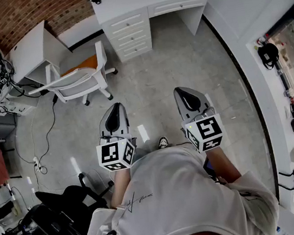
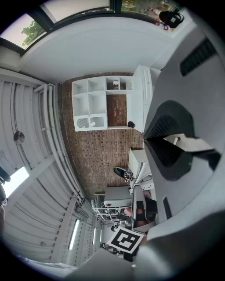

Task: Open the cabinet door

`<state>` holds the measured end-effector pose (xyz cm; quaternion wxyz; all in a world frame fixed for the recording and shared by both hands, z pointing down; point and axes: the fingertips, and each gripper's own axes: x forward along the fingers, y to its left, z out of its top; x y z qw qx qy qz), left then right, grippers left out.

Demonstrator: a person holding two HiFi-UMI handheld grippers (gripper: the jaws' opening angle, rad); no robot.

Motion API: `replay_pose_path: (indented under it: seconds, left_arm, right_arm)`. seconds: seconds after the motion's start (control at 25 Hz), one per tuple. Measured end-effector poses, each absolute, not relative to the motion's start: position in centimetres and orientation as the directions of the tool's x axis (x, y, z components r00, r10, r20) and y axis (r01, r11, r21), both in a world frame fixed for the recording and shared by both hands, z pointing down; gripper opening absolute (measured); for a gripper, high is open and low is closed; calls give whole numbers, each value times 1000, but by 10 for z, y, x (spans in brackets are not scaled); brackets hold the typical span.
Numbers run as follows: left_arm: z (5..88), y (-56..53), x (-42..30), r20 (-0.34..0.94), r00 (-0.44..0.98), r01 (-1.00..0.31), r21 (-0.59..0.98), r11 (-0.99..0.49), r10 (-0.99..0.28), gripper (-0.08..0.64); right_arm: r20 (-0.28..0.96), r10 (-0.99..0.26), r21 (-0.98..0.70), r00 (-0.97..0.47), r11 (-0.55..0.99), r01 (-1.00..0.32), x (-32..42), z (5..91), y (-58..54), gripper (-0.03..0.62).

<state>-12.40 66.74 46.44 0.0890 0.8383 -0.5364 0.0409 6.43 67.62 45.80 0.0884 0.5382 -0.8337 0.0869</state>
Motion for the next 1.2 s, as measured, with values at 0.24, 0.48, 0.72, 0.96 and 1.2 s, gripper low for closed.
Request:
replay_pose_path:
  seconds: [0.24,0.48,0.72,0.96,1.2]
  left_arm:
    - [457,665,-104,133,422,-906,104,-411,-897,32]
    - [449,665,-99,116,429,-903,92,-420,-896,32]
    - [455,638,-98,131,441,-897,97,-431,-888,32]
    - [454,588,-100,133,439,-898,100,-429,-889,32]
    - [449,525,-104,139,488,-873,93,-480,-861,32]
  right_arm:
    - [250,-886,-48,-391,392,-919,92,462,674,23]
    - [197,-905,-129,-377,357,-925,104,458,668,26]
    - [222,-902,-89,-372,361,-928,96,462,647,26]
    - [266,-878,-54,-398,398,-916,83,462,607,26]
    - [271,-875,-42,-402,407,-913,64,448,543,26]
